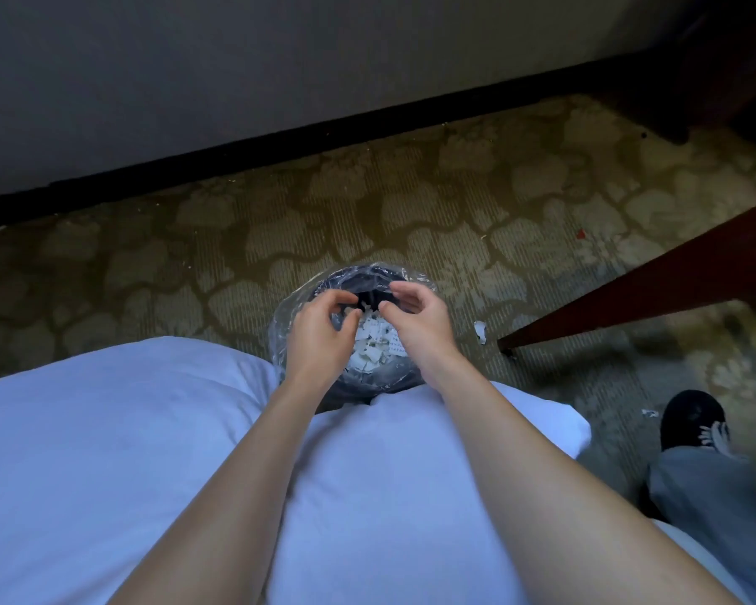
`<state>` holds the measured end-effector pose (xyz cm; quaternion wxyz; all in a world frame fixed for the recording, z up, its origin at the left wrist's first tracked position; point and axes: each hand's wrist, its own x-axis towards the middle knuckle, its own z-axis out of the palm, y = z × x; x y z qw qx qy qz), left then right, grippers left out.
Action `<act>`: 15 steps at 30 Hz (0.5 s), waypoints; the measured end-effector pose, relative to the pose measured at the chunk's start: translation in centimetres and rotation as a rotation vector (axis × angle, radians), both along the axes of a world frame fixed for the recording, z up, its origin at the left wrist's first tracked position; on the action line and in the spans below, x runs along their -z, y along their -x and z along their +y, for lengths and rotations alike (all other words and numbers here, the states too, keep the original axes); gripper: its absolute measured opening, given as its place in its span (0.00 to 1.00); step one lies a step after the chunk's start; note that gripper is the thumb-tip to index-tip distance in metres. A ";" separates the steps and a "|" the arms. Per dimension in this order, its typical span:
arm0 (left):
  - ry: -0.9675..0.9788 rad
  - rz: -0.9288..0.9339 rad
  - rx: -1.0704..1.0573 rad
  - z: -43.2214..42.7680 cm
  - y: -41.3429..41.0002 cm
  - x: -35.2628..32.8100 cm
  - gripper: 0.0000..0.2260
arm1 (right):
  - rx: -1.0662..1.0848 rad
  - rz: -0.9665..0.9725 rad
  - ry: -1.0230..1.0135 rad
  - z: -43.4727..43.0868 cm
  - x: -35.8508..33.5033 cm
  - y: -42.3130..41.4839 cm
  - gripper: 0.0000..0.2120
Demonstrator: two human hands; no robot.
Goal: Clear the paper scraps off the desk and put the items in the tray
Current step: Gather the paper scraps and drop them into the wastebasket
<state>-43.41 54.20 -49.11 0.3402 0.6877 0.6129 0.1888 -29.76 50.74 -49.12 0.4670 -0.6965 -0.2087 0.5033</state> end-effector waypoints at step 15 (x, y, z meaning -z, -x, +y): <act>-0.198 0.093 0.308 -5.3 1.3 -9.7 0.19 | -0.101 -0.150 -0.133 -8.0 -10.7 0.6 0.15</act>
